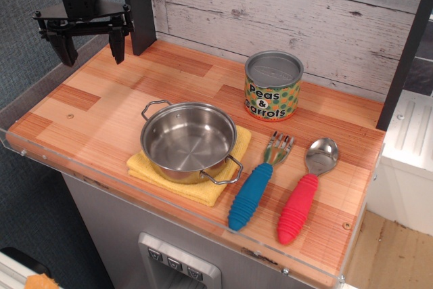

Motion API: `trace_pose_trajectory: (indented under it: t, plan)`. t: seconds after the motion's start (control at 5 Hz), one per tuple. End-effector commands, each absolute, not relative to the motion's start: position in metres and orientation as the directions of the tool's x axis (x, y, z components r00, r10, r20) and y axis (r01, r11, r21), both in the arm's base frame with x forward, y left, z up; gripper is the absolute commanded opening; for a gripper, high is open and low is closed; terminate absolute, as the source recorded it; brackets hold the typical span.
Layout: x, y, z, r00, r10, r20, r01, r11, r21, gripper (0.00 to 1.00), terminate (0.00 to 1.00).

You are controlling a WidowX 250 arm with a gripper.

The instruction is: Move red utensil to the left of silver pot.

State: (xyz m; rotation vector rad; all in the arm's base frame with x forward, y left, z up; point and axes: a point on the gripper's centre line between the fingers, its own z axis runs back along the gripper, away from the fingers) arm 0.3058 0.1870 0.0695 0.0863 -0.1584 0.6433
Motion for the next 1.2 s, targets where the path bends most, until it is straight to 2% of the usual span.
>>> trace_pose_trajectory:
  t: [0.0, 0.2, 0.4, 0.8, 1.0]
  plan:
    - [0.306, 0.187, 0.07, 0.789, 0.59, 0.174, -0.603, 0.797, 0.031, 1.0, 0.0]
    - [0.302, 0.166, 0.071, 0.809, 0.561, 0.175, -0.579, 0.813, 0.066, 1.0, 0.0]
    - [0.299, 0.143, 0.078, 0.845, 0.497, 0.198, -0.517, 0.853, 0.065, 1.0, 0.0]
    - [0.291, 0.081, 0.108, 0.902, 0.349, 0.256, -0.371, 0.927, 0.045, 1.0, 0.0]
    - [0.291, 0.047, 0.102, 0.939, 0.244, 0.244, -0.264, 0.963, 0.053, 1.0, 0.0]
